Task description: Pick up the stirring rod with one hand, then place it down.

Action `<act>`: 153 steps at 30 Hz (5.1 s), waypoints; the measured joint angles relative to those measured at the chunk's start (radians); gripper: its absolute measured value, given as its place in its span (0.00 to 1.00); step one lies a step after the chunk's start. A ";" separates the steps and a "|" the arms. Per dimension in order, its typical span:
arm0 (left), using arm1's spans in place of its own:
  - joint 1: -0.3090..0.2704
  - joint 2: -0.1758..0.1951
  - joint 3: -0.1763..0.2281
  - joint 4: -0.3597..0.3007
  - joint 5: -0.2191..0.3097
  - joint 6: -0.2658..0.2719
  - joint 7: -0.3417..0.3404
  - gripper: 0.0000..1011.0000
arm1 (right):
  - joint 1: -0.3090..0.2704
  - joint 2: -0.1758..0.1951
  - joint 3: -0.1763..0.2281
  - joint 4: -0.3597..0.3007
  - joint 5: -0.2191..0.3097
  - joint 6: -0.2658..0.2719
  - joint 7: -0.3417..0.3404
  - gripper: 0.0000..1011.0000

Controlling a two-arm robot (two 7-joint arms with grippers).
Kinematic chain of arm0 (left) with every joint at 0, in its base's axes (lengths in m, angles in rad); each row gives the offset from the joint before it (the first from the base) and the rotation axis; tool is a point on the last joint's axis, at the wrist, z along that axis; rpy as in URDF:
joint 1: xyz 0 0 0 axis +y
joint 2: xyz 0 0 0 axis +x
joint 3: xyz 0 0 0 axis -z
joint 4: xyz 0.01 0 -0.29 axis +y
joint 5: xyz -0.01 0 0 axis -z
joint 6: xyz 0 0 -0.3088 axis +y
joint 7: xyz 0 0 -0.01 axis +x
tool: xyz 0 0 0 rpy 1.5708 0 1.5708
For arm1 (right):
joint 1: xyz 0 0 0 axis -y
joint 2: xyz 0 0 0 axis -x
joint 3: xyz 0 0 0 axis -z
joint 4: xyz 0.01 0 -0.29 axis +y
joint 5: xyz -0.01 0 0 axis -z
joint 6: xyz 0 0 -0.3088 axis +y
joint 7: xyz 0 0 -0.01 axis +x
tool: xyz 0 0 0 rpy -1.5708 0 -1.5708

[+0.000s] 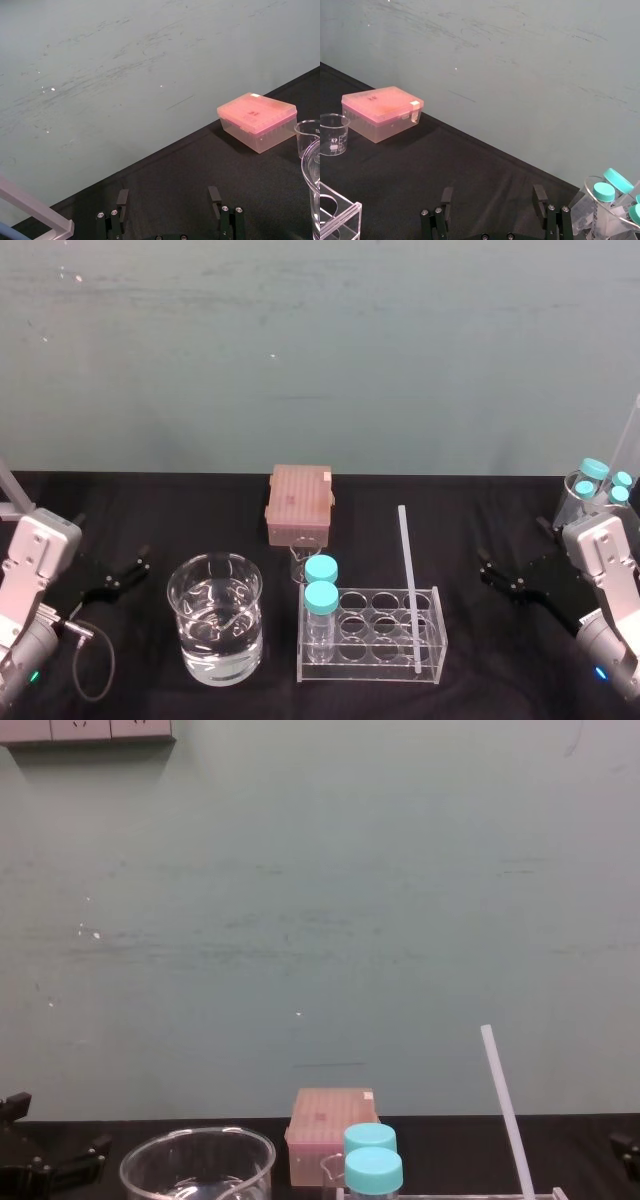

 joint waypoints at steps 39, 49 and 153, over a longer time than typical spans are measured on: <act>0.000 0.000 0.000 0.000 0.000 0.000 0.000 0.99 | 0.006 -0.013 0.149 -0.128 0.272 0.090 0.203 0.99; 0.000 0.000 0.000 0.000 0.000 0.000 0.000 0.99 | 0.029 0.061 0.254 -0.243 0.620 0.390 0.455 0.99; 0.000 0.000 0.000 0.000 0.000 0.000 0.000 0.99 | 0.397 0.069 -0.205 -0.005 0.511 0.563 0.640 0.15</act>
